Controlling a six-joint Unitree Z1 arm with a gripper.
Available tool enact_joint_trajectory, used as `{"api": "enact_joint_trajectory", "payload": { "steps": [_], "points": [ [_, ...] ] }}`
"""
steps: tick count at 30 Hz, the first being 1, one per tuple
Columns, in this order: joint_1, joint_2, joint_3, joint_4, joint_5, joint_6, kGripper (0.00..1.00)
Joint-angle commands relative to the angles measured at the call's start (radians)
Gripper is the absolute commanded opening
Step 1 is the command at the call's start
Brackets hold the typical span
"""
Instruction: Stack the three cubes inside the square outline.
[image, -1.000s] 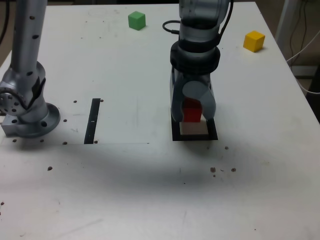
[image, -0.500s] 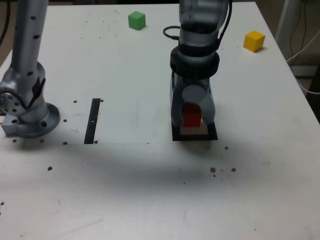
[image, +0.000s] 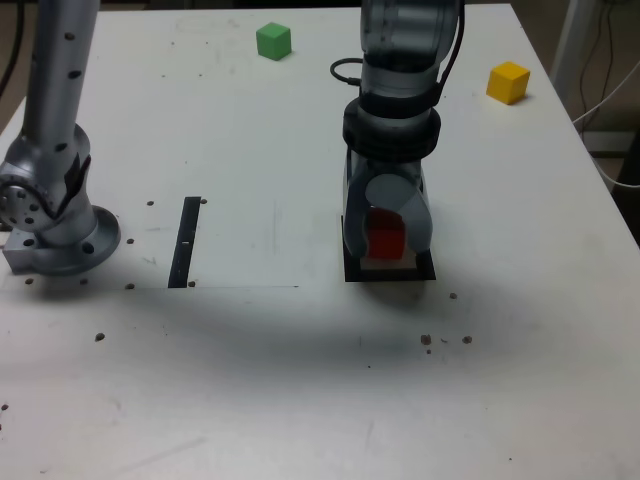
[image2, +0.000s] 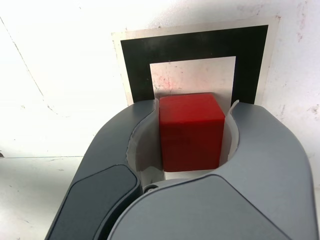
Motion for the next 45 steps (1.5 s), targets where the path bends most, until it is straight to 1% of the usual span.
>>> {"api": "enact_joint_trajectory", "payload": {
  "steps": [1,3,5,10,14,18,22,26,35,39,45],
  "points": [
    [0.003,0.005,-0.002,-0.001,-0.001,0.004,0.62],
    [0.003,0.006,-0.001,-0.001,0.001,0.005,0.7],
    [0.003,0.01,0.0,0.001,0.004,0.006,0.77],
    [0.003,0.017,-0.005,0.012,0.011,0.008,0.87],
    [0.003,0.013,-0.013,0.033,0.022,0.008,0.92],
    [0.003,-0.003,-0.039,0.082,0.04,0.008,0.95],
    [0.003,-0.033,-0.098,0.165,0.077,0.027,0.96],
    [0.003,-0.063,-0.168,0.23,0.119,0.102,0.98],
    [0.009,-0.111,-0.253,0.335,0.192,0.241,0.99],
    [0.033,-0.089,-0.307,0.355,0.2,0.311,0.99],
    [0.099,-0.012,-0.424,0.388,0.207,0.437,0.99]
  ]
}}
